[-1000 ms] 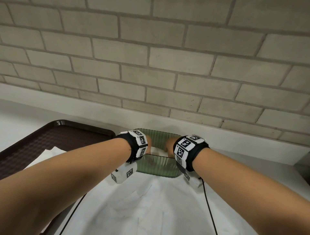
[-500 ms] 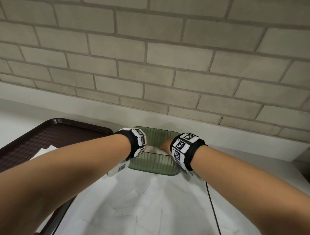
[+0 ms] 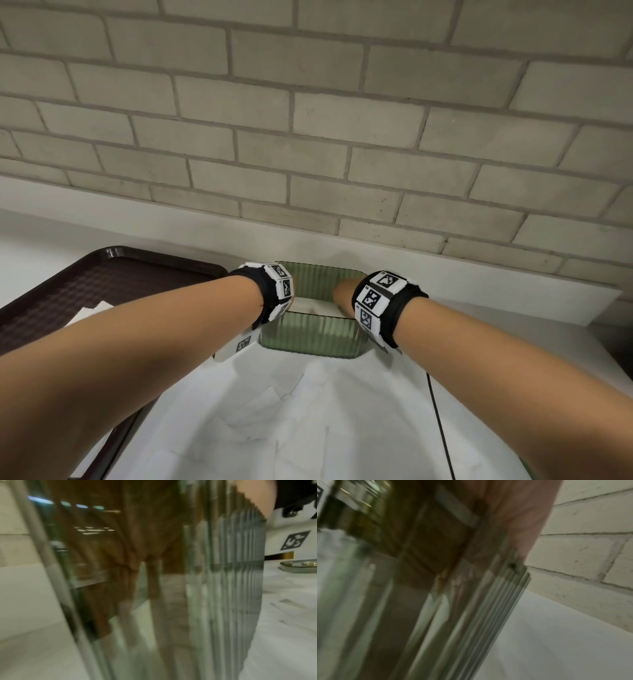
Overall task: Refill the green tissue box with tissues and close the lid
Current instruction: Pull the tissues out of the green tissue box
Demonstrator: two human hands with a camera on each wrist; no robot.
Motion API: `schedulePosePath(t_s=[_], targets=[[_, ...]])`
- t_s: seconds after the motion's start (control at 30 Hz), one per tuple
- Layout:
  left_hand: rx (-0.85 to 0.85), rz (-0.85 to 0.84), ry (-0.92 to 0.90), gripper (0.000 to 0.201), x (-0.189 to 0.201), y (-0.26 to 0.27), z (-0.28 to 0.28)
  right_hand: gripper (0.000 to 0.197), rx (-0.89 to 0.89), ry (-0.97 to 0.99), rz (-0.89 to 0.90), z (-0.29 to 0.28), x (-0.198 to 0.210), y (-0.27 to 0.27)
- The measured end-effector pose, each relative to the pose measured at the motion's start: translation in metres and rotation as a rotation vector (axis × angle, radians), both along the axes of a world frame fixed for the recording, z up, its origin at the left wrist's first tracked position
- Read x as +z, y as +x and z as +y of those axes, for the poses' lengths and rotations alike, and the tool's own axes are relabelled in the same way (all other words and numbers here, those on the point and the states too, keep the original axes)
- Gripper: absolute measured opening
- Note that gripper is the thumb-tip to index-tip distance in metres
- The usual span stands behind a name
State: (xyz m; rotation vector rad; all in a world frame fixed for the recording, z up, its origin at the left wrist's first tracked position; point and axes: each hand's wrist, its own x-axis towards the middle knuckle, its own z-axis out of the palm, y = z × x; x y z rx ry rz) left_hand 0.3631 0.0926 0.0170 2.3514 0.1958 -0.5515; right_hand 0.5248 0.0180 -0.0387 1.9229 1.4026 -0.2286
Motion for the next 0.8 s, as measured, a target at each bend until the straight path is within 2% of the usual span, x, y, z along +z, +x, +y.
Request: schedulePosePath(t_s=[0.03,0.07,0.1,0.13,0.17,0.2,0.23,0.27,0.3,0.33,0.4,0.5,0.57,0.63,0.8], targets=[[-0.17,0.016,-0.175,0.069,0.004,-0.012,-0.007,0.022,-0.042,-0.063,0.008,-0.002,-0.001,-0.002],[-0.336,-0.004,-0.345,0.045,0.007,-0.007,-0.01,0.016,-0.011,-0.061,0.044,0.005,-0.016,0.013],[-0.547,-0.12,-0.462,0.03,0.007,-0.006,-0.002,0.02,-0.034,-0.043,0.083,0.014,-0.031,0.027],[-0.567,-0.166,-0.511,0.031,0.006,-0.004,0.005,0.025,-0.033,-0.062,0.069,0.014,-0.034,0.029],[-0.436,-0.063,-0.313,0.028,0.011,-0.002,-0.003,0.021,-0.057,-0.053,0.089,0.008,-0.019,0.017],[-0.159,-0.085,-0.052,0.023,0.017,0.003,-0.016,0.015,-0.079,0.027,0.113,-0.007,0.003,-0.002],[0.008,-0.054,0.295,0.025,0.019,-0.002,-0.024,0.019,-0.084,0.118,0.138,-0.018,0.019,-0.013],[0.045,-0.023,0.575,0.031,0.015,-0.005,-0.023,0.026,-0.12,0.221,0.206,-0.031,0.035,-0.025],[0.126,0.033,0.659,0.034,0.017,-0.003,-0.024,0.031,-0.136,0.319,0.247,-0.043,0.05,-0.035],[0.16,0.035,0.706,0.034,0.019,-0.002,-0.024,0.036,-0.128,0.403,0.27,-0.05,0.059,-0.039],[0.239,-0.055,0.685,0.029,0.031,-0.005,-0.029,0.038,-0.082,0.557,0.36,-0.068,0.078,-0.049],[0.296,-0.28,0.617,0.013,0.04,-0.017,-0.046,0.021,-0.039,0.864,0.477,-0.098,0.093,-0.061],[0.3,-0.369,0.583,0.006,0.043,-0.031,-0.06,0.014,-0.03,1.001,0.524,-0.123,0.097,-0.07],[0.266,-0.341,0.563,0.007,0.037,-0.045,-0.072,0.011,-0.045,0.973,0.548,-0.148,0.093,-0.075],[0.214,-0.125,0.434,0.02,0.002,-0.062,-0.098,0.01,-0.251,0.694,0.509,-0.202,0.06,-0.076]])
